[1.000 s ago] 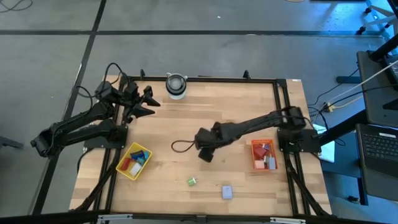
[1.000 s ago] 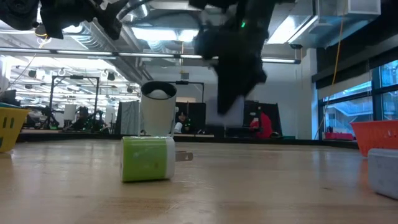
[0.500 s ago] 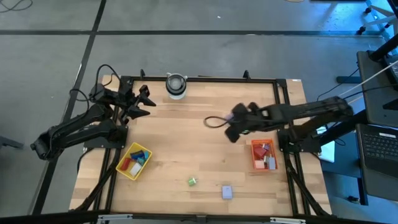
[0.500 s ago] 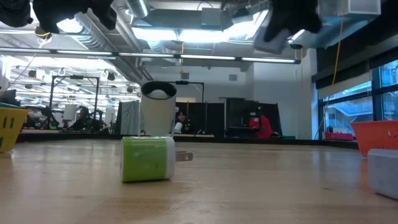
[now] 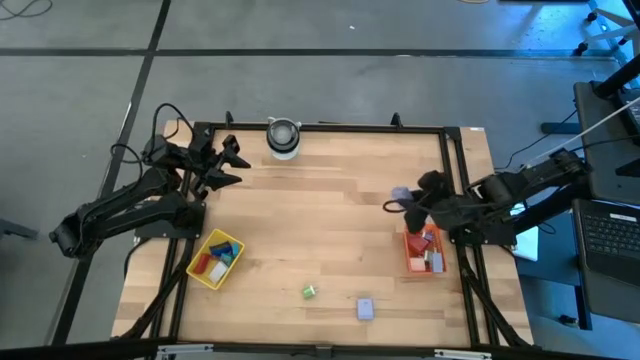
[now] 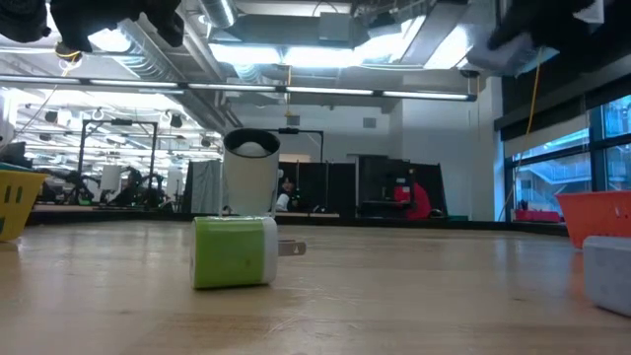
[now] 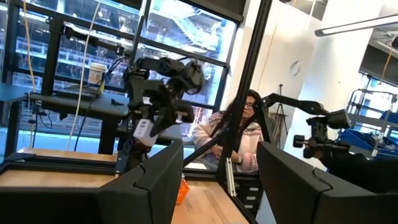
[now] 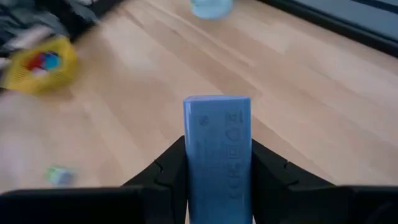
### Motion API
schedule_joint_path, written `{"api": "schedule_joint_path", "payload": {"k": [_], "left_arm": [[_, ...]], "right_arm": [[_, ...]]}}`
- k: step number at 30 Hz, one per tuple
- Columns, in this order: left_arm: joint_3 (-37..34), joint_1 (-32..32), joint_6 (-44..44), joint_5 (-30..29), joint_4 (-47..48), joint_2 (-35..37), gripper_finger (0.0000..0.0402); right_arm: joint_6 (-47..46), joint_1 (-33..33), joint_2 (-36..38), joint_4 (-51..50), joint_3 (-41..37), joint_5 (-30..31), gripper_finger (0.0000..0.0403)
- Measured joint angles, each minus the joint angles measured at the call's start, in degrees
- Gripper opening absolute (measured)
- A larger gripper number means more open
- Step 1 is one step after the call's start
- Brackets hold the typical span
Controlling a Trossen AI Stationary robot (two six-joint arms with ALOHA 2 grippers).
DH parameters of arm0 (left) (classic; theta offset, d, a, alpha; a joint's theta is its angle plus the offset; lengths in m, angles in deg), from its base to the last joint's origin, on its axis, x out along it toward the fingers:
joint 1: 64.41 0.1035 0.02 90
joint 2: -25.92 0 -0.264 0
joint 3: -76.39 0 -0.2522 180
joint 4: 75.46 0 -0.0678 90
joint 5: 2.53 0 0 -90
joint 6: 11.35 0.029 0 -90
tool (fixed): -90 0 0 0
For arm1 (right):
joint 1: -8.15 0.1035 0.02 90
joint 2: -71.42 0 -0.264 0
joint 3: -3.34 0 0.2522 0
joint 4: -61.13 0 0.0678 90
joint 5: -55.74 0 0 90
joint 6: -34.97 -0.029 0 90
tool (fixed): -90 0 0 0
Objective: Pick & Place Office items
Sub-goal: Put the top white charger adapter into the orange basket
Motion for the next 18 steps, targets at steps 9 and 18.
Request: {"api": "schedule_joint_path", "payload": {"k": [9,18], "left_arm": [[0.00,0.00,2.30,-3.47,4.11,0.02,0.0200],[0.00,0.00,5.33,-5.96,8.15,0.02,0.0200]], "right_arm": [[-16.43,5.94,0.54,-11.59,-6.94,-7.44,0.0119],[-28.99,14.07,0.53,-11.92,-10.25,-15.95,0.0119]]}}
